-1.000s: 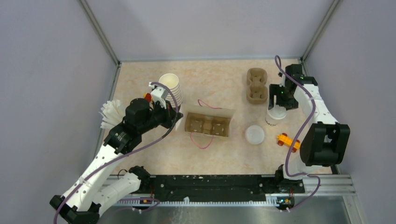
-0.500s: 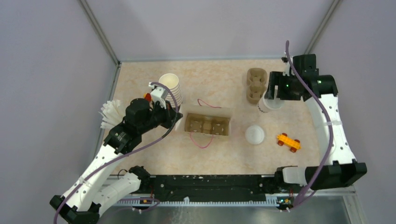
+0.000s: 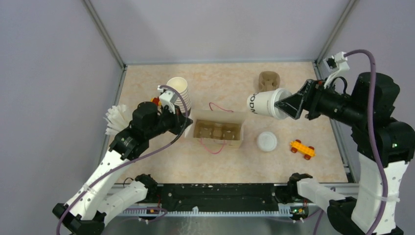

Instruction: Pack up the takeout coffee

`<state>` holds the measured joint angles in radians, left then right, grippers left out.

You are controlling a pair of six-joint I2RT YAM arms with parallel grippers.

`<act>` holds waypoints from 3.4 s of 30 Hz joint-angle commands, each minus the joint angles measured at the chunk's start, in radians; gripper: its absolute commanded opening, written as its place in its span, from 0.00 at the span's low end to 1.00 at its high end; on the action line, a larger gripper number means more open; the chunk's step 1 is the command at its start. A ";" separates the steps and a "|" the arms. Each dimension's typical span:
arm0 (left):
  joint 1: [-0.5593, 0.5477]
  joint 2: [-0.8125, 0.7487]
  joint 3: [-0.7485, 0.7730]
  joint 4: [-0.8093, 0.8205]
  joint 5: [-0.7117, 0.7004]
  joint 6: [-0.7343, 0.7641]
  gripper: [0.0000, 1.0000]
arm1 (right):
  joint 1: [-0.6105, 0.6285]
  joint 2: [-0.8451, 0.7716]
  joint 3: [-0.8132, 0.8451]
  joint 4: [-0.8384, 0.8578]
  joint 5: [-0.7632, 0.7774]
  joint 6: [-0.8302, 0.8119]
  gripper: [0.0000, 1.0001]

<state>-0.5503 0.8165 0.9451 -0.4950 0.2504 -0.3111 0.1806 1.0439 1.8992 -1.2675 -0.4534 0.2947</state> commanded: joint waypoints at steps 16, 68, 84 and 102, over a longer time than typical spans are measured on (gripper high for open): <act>-0.002 -0.007 0.028 0.067 0.068 -0.047 0.00 | 0.004 -0.224 -0.355 0.362 -0.408 0.119 0.62; -0.002 0.038 0.093 -0.053 -0.009 -0.135 0.00 | 0.824 0.090 -0.124 0.372 0.159 0.092 0.57; -0.001 -0.037 0.061 0.029 0.099 -0.133 0.00 | 0.955 0.140 -0.151 0.230 0.520 -0.085 0.55; -0.002 -0.103 -0.095 0.316 0.288 -0.082 0.04 | 1.264 0.252 -0.280 0.272 0.977 -0.402 0.53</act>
<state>-0.5503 0.7517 0.8837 -0.3626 0.4583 -0.4168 1.4036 1.3437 1.6707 -1.0428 0.4614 -0.0444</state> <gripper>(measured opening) 0.020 0.718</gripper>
